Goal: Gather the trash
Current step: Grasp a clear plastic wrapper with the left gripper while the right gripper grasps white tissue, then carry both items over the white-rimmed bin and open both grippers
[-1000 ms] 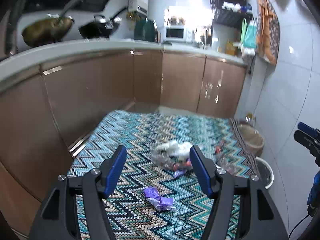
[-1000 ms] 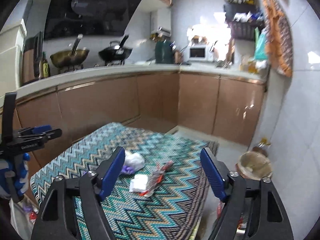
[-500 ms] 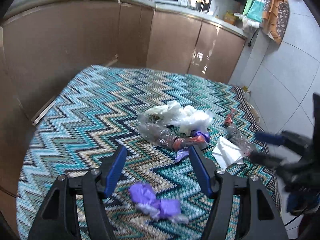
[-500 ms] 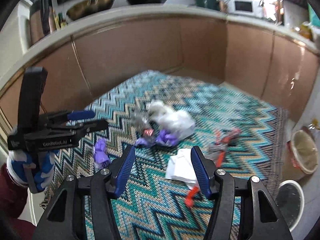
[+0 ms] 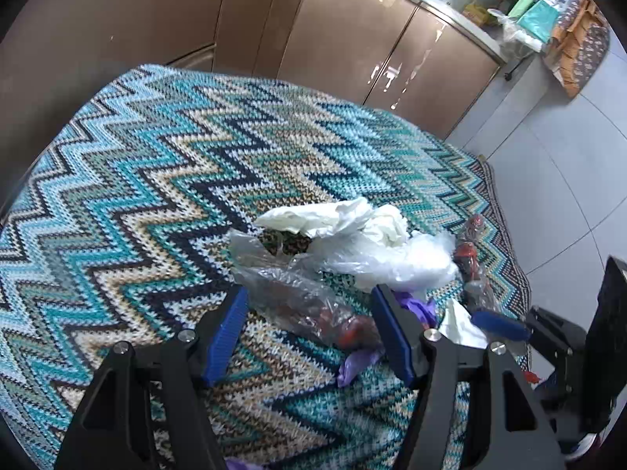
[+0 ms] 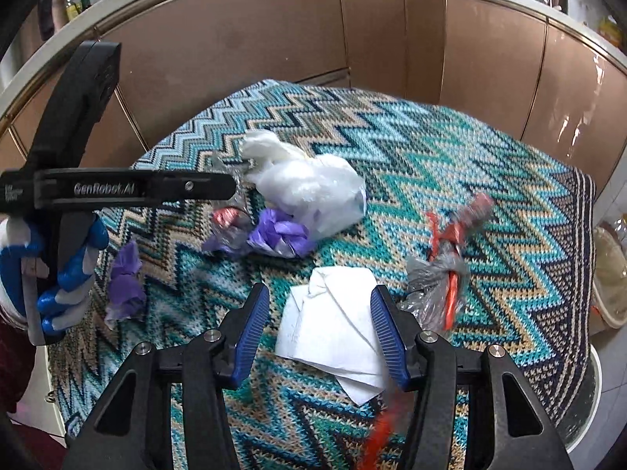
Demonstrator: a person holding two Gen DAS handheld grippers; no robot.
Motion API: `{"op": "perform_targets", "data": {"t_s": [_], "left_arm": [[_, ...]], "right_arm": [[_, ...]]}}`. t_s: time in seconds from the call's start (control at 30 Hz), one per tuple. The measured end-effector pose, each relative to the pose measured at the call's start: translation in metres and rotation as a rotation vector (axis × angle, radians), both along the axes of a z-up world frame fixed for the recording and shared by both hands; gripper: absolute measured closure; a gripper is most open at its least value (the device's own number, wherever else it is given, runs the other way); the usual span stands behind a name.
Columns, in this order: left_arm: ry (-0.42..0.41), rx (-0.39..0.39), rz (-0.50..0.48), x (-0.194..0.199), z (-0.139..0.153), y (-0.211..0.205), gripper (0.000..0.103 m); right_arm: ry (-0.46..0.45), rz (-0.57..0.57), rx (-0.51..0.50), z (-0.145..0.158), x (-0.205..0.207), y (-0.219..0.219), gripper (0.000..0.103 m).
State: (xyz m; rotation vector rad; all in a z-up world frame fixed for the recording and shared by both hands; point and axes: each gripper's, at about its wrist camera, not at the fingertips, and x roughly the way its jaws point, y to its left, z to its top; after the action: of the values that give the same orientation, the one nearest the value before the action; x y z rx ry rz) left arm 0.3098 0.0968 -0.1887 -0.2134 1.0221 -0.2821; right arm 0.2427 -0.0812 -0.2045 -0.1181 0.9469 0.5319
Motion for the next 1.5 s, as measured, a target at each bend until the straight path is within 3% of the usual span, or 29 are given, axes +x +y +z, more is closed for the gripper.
{"op": "perform_targets", "data": {"t_s": [0.07, 0.1, 0.23, 0.33, 0.53, 0.7, 0.8, 0.87, 1.2, 1.37, 1.43, 1.5], "left_arm": [[0.02, -0.004, 0.008, 0.004, -0.005, -0.001, 0.05], [0.035, -0.005, 0.011, 0.007, -0.008, -0.001, 0.063], [0.044, -0.018, 0.039, 0.009, -0.014, 0.004, 0.088], [0.036, -0.045, 0.059, 0.003, -0.013, 0.014, 0.093], [-0.015, -0.085, 0.097, -0.016, 0.002, 0.035, 0.095], [-0.059, -0.101, 0.108, -0.031, 0.018, 0.044, 0.095], [-0.075, -0.096, 0.111, -0.04, 0.024, 0.046, 0.095], [-0.082, -0.108, 0.107, -0.043, 0.026, 0.049, 0.095], [-0.093, -0.12, 0.104, -0.057, 0.023, 0.055, 0.095], [-0.103, -0.12, 0.104, -0.064, 0.024, 0.053, 0.095], [-0.113, -0.115, 0.107, -0.072, 0.024, 0.049, 0.095], [-0.126, -0.115, 0.107, -0.08, 0.027, 0.051, 0.095]], "right_arm": [[0.011, 0.002, -0.001, -0.005, 0.0, 0.0, 0.05], [0.017, 0.004, 0.003, -0.006, 0.0, 0.0, 0.051], [0.022, 0.017, 0.015, -0.006, -0.005, 0.001, 0.067], [0.024, 0.039, 0.035, -0.003, -0.009, 0.003, 0.085], [0.005, 0.053, 0.045, 0.003, -0.024, 0.008, 0.099], [-0.015, 0.025, 0.019, 0.011, -0.036, 0.006, 0.099], [-0.031, -0.005, -0.004, 0.01, -0.034, 0.003, 0.087], [-0.045, -0.036, -0.022, 0.01, -0.029, 0.0, 0.052], [0.037, -0.031, -0.071, -0.013, 0.001, -0.006, 0.049], [0.041, -0.01, -0.049, -0.005, 0.0, -0.008, 0.085], [0.022, 0.012, -0.039, 0.002, -0.005, -0.005, 0.092], [0.008, 0.027, -0.011, 0.009, -0.012, -0.001, 0.092]]}}
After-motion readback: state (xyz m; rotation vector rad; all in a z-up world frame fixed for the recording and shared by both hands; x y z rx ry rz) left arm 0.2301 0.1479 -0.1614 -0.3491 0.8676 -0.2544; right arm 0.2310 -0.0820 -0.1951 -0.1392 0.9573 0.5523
